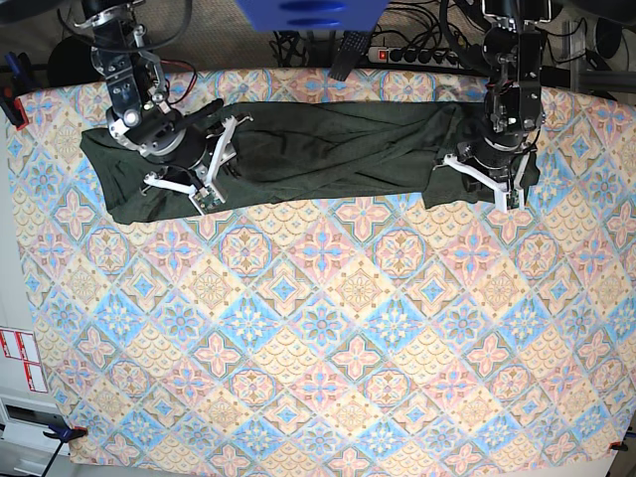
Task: Fold the T-shirt properly
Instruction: 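Release the cuff and reposition the left gripper at the band's end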
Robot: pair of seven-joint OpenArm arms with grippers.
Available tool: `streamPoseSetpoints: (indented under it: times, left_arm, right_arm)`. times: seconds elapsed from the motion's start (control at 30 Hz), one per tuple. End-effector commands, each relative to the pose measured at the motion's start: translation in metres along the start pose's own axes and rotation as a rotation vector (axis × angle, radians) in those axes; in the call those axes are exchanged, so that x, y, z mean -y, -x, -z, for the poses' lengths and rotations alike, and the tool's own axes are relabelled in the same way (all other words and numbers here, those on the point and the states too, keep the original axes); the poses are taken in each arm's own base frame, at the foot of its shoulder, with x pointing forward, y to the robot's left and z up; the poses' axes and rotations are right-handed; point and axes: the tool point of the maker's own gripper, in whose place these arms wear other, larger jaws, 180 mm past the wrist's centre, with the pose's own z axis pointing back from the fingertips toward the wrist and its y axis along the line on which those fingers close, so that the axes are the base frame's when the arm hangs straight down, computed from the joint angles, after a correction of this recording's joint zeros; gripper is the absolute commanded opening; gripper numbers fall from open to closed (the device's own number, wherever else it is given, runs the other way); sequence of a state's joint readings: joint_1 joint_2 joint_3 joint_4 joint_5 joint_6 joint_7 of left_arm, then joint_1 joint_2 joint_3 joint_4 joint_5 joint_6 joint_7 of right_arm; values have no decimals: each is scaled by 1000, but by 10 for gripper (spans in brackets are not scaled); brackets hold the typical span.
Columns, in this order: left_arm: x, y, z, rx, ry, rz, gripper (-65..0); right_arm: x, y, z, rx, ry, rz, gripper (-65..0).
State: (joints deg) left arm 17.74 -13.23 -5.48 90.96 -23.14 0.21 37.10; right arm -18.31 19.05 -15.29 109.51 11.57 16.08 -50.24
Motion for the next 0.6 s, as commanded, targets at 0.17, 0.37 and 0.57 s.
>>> streamPoseSetpoints:
  times: [0.17,0.37,0.57]
  left_arm:
    - [-8,-26,-22,102,-17,-25,-650]
    - [-57,-41,-44,173,-138,-106,-650]
    - [-87,-34,-55,170,-212,-126,-650]
  right_arm:
    - [3,-10,-3,37,8,-8,-437]
    - [3,-10,-3,37,8,-8,-437]
    - [3,-10,-3,38,8,-8,-437]
